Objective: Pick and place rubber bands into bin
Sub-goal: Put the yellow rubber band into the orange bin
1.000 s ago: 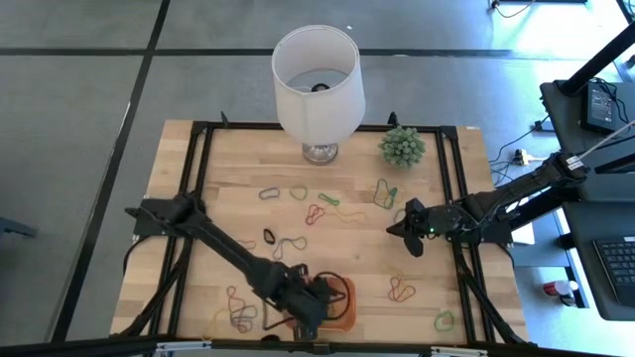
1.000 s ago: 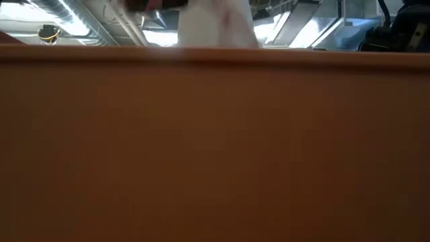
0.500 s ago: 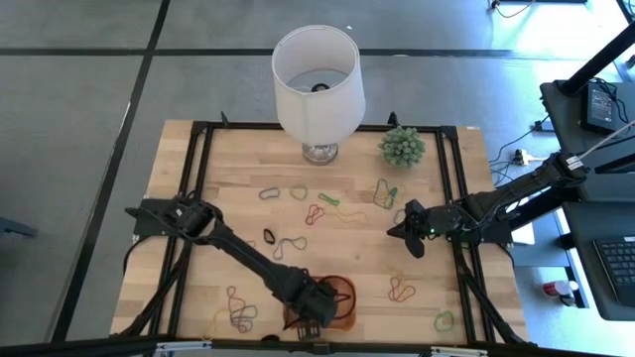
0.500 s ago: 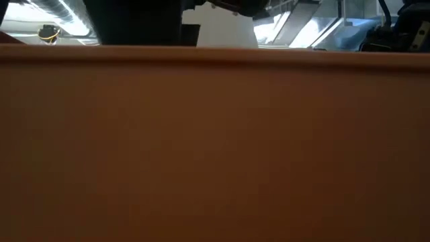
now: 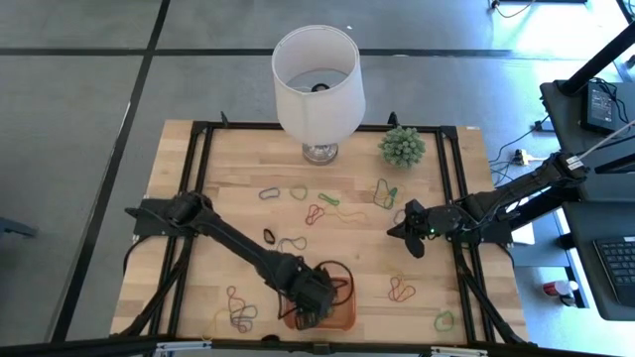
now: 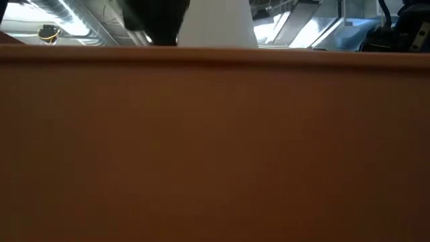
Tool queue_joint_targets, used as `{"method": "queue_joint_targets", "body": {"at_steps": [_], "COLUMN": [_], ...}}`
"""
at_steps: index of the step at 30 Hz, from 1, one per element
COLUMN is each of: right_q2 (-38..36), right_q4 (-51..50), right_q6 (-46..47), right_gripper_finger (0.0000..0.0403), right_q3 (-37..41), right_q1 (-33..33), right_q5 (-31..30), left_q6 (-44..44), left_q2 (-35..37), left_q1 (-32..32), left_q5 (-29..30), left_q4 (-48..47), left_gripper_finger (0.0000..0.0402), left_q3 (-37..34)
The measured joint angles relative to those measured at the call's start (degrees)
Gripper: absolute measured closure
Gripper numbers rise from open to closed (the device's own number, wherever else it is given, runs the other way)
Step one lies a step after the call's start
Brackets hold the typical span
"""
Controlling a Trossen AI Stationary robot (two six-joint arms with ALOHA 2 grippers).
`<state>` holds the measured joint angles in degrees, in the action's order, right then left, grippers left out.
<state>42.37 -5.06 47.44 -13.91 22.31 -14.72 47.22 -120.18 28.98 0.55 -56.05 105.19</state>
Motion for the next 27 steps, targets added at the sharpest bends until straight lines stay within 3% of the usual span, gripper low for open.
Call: {"method": "queue_joint_targets", "body": {"at_steps": [6,10,14,18,27], "right_q2": [0.0,0.0,0.0,1.6,15.6], "right_q4": [0.5,0.8,-2.1,-10.5,-26.0], "right_q6": [1.8,1.5,-1.4,-3.1,-2.9], "right_gripper_finger": [0.0395,0.0399,0.0401,0.0401,0.0402], "right_q3": [0.0,-0.2,-3.4,-9.3,-23.2], "right_q1": [0.0,0.3,2.4,4.2,4.5], "right_q5": [1.2,2.3,2.0,-1.9,-3.6], "left_q6": [-1.9,-10.5,-20.4,-27.5,-33.5], "left_q2": [5.0,7.8,10.6,14.5,31.0], "left_q1": [-1.0,-1.9,-3.4,-6.5,-13.0], "left_q5": [3.9,8.1,13.2,13.8,13.3], "left_q4": [-2.8,-3.6,-7.1,-9.0,-0.2], "left_gripper_finger": [0.0321,0.0388,0.0400,0.0400,0.0400], "left_q3": [0.0,0.0,0.0,-2.0,-22.1]}}
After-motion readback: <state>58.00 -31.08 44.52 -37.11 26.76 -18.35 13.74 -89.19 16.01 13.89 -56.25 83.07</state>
